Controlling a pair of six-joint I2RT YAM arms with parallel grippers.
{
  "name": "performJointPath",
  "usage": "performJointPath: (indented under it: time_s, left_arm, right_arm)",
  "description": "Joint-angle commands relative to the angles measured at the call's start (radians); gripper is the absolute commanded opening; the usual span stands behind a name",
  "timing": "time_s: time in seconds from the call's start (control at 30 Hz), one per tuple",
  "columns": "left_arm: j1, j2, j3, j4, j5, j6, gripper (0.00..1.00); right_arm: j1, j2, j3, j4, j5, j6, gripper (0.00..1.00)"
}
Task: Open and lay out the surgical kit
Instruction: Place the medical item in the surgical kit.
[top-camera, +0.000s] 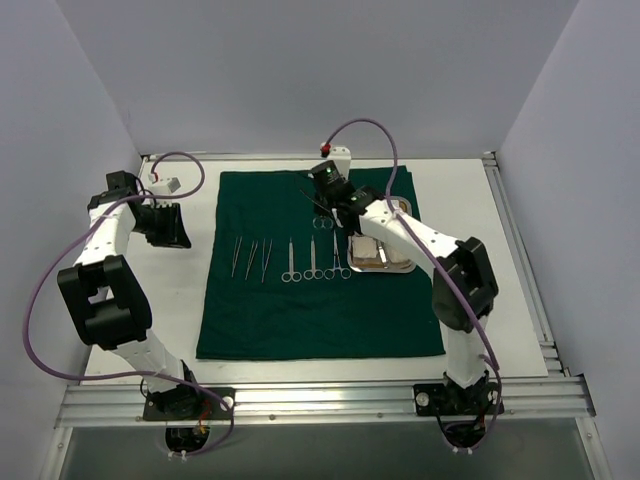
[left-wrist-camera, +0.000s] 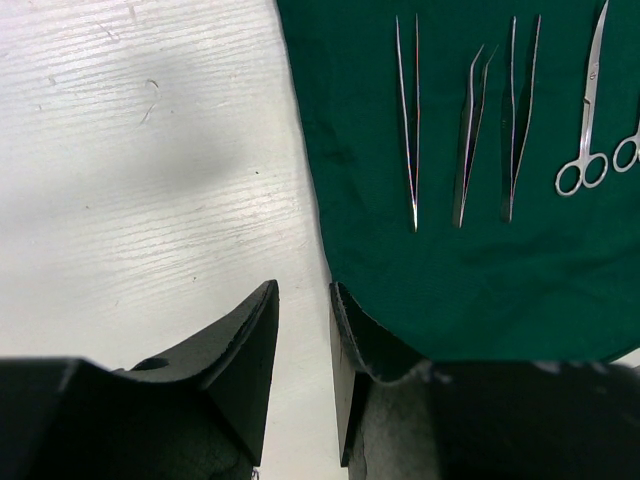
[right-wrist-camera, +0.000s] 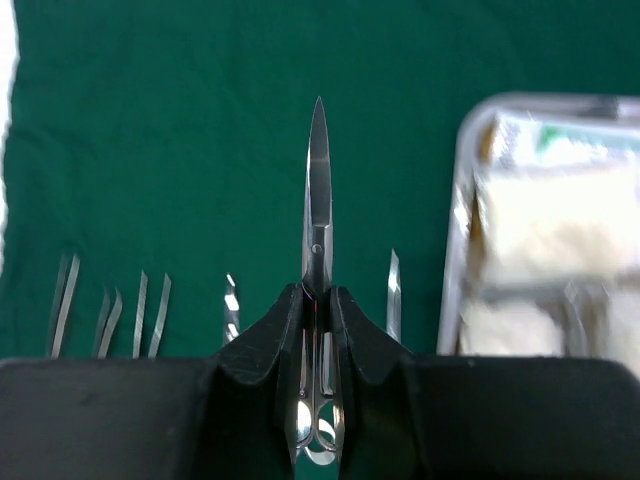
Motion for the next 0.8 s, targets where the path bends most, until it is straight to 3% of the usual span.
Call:
performJointPath:
  time_s: [0.0, 0.33, 0.77]
  left_arm:
    - [0.009, -0.048, 0.005, -0.007, 0.026, 0.011, 0.36]
    - [0.009, -0.049, 0.008, -0.012, 0.026, 0.008, 0.36]
    - [0.009, -0.031, 0.000, -0.003, 0.023, 0.009, 0.36]
  right_arm:
    - [-0.017, 0.120, 0.144, -0.017, -0.007, -0.061, 0.00]
    - [-0.077, 0.477, 0.528, -0.044, -0.102, -0.078, 0.00]
    - [-0.089, 0.599, 0.565, -0.005, -0.126, -0.026, 0.00]
